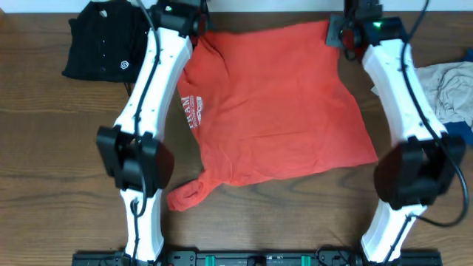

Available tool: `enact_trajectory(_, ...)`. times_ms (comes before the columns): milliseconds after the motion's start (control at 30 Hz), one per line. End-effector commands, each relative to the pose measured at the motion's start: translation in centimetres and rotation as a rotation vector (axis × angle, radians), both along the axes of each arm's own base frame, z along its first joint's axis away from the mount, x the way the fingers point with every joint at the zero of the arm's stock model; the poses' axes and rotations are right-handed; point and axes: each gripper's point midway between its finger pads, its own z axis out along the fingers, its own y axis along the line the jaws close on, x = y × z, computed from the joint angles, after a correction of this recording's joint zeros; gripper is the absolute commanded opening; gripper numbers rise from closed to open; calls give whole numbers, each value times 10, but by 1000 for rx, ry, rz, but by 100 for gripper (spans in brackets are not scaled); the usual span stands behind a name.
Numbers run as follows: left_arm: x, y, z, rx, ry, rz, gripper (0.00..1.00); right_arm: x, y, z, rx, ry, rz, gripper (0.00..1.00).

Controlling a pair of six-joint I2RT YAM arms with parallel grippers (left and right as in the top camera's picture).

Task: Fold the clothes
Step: 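Lay the stretched T-shirt flat on the table with both grippers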

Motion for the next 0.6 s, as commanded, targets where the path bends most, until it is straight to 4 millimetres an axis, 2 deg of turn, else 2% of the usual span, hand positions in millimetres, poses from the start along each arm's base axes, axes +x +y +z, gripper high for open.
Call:
enact_trajectory(0, 5, 11, -13, 46, 28, 1, 80, 3, -32, -11, -111, 15, -102, 45)
enact_trajectory(33, 4, 13, -15, 48, 36, 5, 84, 3, -34, -13, -121, 21, -100, 52)
enact_trajectory(100, 3, 16, -14, 49, 41, 8, 84, 3, -36, -14, -129, 27, -98, 68)
enact_trajectory(133, 2, 17, -11, 48, 37, 10, 85, 2, -37, -12, -129, 23, -100, 89)
enact_trajectory(167, 0, 18, -6, 46, 30, 11, 85, 2, -39, -8, -127, 16, -104, 99)
enact_trajectory(300, -20, 22, 18, 49, 38, 7, 89, -10, -41, 11, -129, 11, -100, 99)
enact_trajectory(400, -51, 24, 30, 36, 108, -17, 95, -31, -39, 26, -113, 41, -83, 99)
enact_trajectory(467, -75, 22, 28, 15, 187, -39, 100, -49, -33, 30, -78, 88, -50, 99)
enact_trajectory(567, -100, 18, 16, -18, 305, -66, 98, -77, -22, 25, -19, 188, -1, 99)
